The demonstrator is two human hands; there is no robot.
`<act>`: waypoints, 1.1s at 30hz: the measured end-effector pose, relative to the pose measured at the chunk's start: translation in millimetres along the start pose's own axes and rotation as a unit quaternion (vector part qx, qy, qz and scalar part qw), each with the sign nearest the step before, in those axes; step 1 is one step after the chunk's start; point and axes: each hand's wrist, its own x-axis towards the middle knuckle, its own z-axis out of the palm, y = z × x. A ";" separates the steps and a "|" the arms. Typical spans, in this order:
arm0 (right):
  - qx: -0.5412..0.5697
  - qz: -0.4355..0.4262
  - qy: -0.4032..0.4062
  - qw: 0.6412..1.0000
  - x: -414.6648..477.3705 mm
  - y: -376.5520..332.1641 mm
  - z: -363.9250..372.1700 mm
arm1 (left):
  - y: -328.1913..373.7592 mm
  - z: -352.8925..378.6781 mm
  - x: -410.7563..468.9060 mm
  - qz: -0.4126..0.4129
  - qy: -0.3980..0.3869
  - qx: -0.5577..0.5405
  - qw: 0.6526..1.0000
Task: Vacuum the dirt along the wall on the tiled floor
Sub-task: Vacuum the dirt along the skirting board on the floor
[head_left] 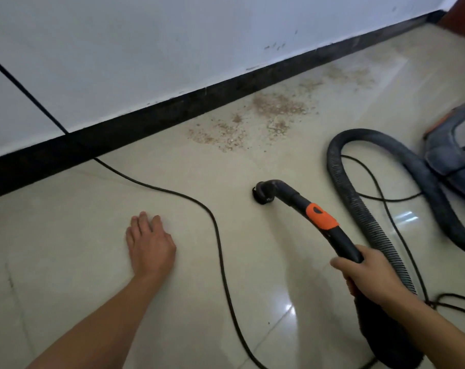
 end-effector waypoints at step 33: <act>0.132 -0.011 -0.064 0.989 108.6 -114.8 87.0 | 52.7 24.6 22.4 0.018 0.011 0.049 0.999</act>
